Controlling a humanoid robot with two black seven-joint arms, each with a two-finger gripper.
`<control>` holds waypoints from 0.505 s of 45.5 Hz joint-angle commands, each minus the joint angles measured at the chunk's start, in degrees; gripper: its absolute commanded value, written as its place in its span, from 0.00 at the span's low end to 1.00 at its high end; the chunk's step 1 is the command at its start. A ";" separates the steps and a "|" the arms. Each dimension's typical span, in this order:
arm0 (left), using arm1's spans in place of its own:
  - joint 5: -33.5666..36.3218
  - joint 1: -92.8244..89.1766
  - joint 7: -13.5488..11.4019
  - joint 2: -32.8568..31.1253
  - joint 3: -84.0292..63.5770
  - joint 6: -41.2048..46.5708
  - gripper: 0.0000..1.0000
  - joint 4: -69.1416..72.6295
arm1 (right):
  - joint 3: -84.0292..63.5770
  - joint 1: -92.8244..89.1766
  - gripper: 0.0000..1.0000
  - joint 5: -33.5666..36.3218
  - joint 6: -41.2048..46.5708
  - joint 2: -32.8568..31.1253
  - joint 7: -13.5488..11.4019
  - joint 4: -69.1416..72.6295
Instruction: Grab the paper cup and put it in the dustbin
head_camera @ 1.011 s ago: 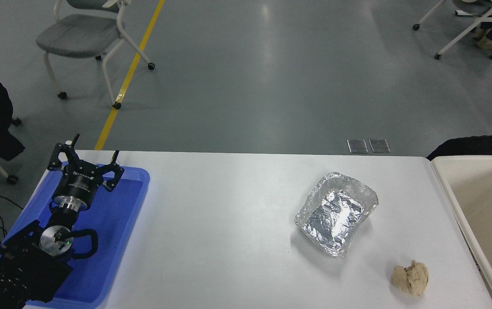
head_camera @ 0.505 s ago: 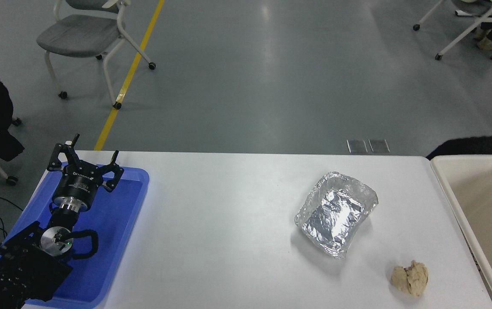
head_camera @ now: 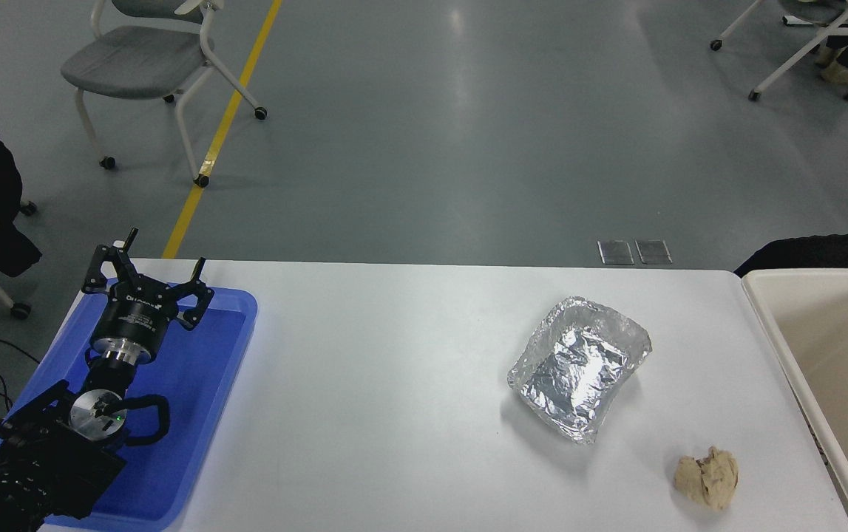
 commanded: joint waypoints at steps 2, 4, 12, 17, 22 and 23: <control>0.00 -0.02 0.00 0.01 0.00 0.00 1.00 0.00 | 3.06 -3.22 0.66 0.76 -2.53 2.55 -0.21 -0.62; 0.00 -0.02 0.00 0.01 0.00 0.00 1.00 0.00 | 3.76 -3.22 0.80 0.85 -2.53 2.55 -0.30 -0.62; 0.00 -0.02 0.00 0.01 0.00 0.00 1.00 0.00 | 4.64 -3.13 1.00 0.85 -2.44 2.64 -0.39 -0.62; 0.00 -0.02 0.00 0.01 0.00 0.00 1.00 0.00 | 4.65 -2.60 1.00 0.94 -2.09 2.99 -0.48 -0.53; 0.00 -0.02 0.00 0.01 0.00 0.00 1.00 -0.17 | 4.64 0.02 1.00 0.76 -1.48 2.72 -1.09 0.43; 0.00 -0.02 0.00 0.01 0.00 0.00 1.00 0.00 | 4.64 0.90 1.00 0.67 -1.30 2.64 -1.18 0.61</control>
